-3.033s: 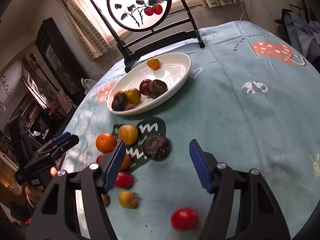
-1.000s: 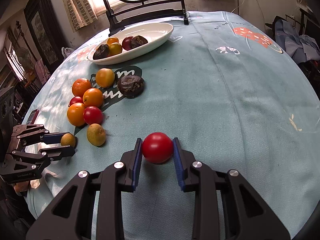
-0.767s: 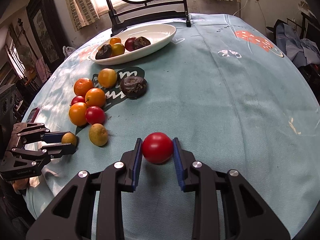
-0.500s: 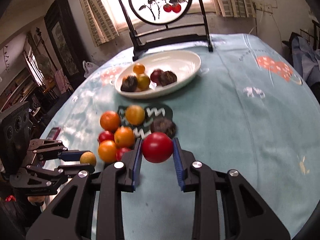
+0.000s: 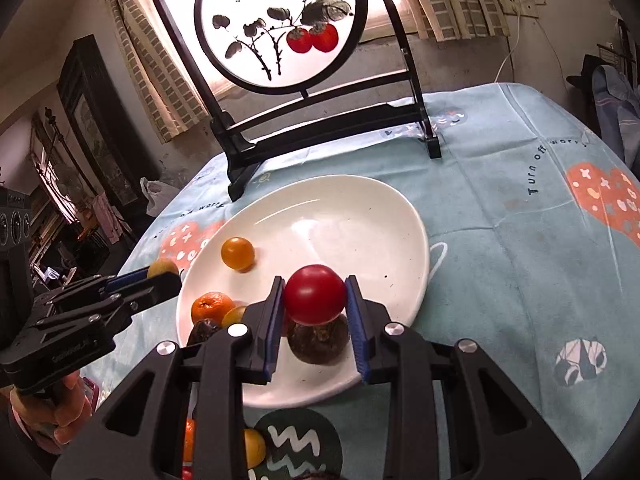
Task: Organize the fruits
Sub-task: 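Lower the red tomato and yellow fruit onto the white plate and open both tools, then grasp the dark brown round fruit with the right tool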
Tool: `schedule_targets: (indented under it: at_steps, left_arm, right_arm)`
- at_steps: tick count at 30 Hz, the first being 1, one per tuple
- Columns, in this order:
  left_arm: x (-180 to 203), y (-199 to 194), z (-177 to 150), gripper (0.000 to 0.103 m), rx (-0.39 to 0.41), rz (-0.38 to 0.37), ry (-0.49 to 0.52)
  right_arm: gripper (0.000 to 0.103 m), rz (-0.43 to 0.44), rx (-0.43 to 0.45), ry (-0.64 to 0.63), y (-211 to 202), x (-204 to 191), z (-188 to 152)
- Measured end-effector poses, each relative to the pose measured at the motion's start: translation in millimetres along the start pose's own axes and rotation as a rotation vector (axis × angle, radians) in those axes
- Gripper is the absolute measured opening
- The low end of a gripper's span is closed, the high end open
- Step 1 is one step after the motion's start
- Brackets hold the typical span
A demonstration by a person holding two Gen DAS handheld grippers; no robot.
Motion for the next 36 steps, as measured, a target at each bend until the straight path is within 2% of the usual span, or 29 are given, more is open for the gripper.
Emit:
schedule_targets:
  at_steps: [3, 4, 5, 6, 7, 9, 11, 14, 18, 20, 22, 24, 29, 36]
  left_arm:
    - [-5, 16, 6, 0.025, -0.020, 0.016, -0.012]
    - [-7, 18, 7, 0.033, -0.014, 0.029, -0.015]
    - [-7, 16, 7, 0.060, -0.006, 0.045, -0.018]
    - [-8, 12, 8, 0.072, 0.013, 0.064, -0.021]
    - [-7, 3, 8, 0.081, 0.047, 0.085, -0.022]
    - [-7, -12, 6, 0.086, 0.078, 0.106, -0.015]
    - [-6, -31, -2, 0.096, 0.083, 0.123, -0.019]
    - [-5, -58, -26, 0.101, 0.105, 0.138, -0.048]
    - [-8, -75, -74, 0.101, 0.127, 0.111, -0.118]
    - [-11, -71, -95, 0.101, 0.099, 0.120, -0.130]
    - [-14, -64, -110, 0.101, 0.032, 0.142, -0.128]
    - [-17, -64, -118, 0.101, 0.019, 0.149, -0.124]
    - [-24, -72, -123, 0.101, 0.045, 0.232, -0.116]
    - [-30, -75, -123, 0.101, 0.035, 0.203, -0.164]
  right_arm:
    - [0.033, -0.007, -0.019, 0.000, 12, 2, 3]
    - [0.045, -0.003, -0.028, 0.003, 15, 2, 4]
    - [0.054, -0.003, -0.032, 0.011, 14, 3, 5]
    - [0.054, -0.003, -0.024, 0.018, 11, 3, 7]
    - [0.054, 0.002, -0.007, 0.017, 6, 2, 7]
    - [0.054, 0.012, 0.015, -0.012, -9, -2, 6]
    - [0.054, 0.011, 0.028, -0.053, -25, -8, -1]
    - [0.060, 0.034, 0.039, -0.089, -49, -13, -23]
    - [0.061, 0.034, 0.008, -0.103, -66, -10, -57]
    - [0.061, 0.025, -0.001, -0.121, -72, -11, -73]
    - [0.061, -0.015, -0.013, -0.166, -76, -14, -89]
    - [0.061, -0.051, -0.026, -0.210, -77, -19, -99]
    - [0.061, -0.097, -0.072, -0.259, -68, -21, -111]
    - [0.060, -0.122, -0.163, -0.291, -49, -17, -124]
Point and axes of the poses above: each gripper's, at about its wrist camera, not at the fingertips, and y roughly the way its jaws point, x to its right, z to its top, the point moved 5 cm from there along y, roughly the way its jaws point
